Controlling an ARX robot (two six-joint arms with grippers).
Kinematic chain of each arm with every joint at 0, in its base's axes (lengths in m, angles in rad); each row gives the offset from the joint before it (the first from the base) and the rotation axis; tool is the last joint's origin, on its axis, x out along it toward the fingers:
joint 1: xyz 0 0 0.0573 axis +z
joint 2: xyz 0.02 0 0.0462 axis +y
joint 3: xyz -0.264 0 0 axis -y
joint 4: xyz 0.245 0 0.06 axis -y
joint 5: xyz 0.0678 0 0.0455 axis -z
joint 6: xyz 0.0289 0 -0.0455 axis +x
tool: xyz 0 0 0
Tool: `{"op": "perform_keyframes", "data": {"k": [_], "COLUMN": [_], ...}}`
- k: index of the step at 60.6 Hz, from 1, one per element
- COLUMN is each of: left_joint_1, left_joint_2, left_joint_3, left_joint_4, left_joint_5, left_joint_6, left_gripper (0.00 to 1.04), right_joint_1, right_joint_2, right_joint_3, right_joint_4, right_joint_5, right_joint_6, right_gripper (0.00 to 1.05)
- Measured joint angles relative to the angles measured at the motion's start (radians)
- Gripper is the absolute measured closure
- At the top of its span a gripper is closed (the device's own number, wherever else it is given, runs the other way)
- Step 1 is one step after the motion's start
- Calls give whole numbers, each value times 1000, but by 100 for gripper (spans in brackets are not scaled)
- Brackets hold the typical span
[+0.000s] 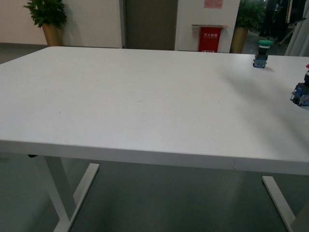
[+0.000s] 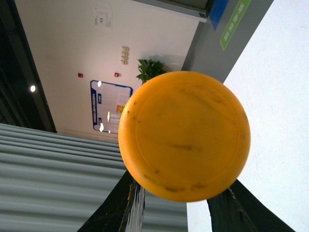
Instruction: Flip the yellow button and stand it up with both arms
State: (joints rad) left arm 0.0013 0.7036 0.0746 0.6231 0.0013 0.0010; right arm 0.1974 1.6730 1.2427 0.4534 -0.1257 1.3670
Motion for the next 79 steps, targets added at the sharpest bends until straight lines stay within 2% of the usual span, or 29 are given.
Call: {"op": "perform_keyframes", "data": {"k": [11,18,45,79], "left_joint_1": [0,0,-1,-1], "left_joint_2": [-93,-125,-342,-519], "left_joint_3": [-26,-50,-50,-50], "left_joint_4": [-69,-53,-260,-435], "left_joint_5": [0,-2,-2,-2], "left_joint_6": [0,-1,-3,-3], "left_gripper": [101,101,101,101], "right_joint_1": [2,3,2,-3], "right_joint_2": [0,0,-3,7], "right_joint_3": [0,0,0,25], "right_joint_4": [-2,-6,-22,-97], "right_joint_5": [0,0,-2,-7], "right_joint_6": [-6,-11,-31,-117], "right_gripper": [75,75,75,75]}}
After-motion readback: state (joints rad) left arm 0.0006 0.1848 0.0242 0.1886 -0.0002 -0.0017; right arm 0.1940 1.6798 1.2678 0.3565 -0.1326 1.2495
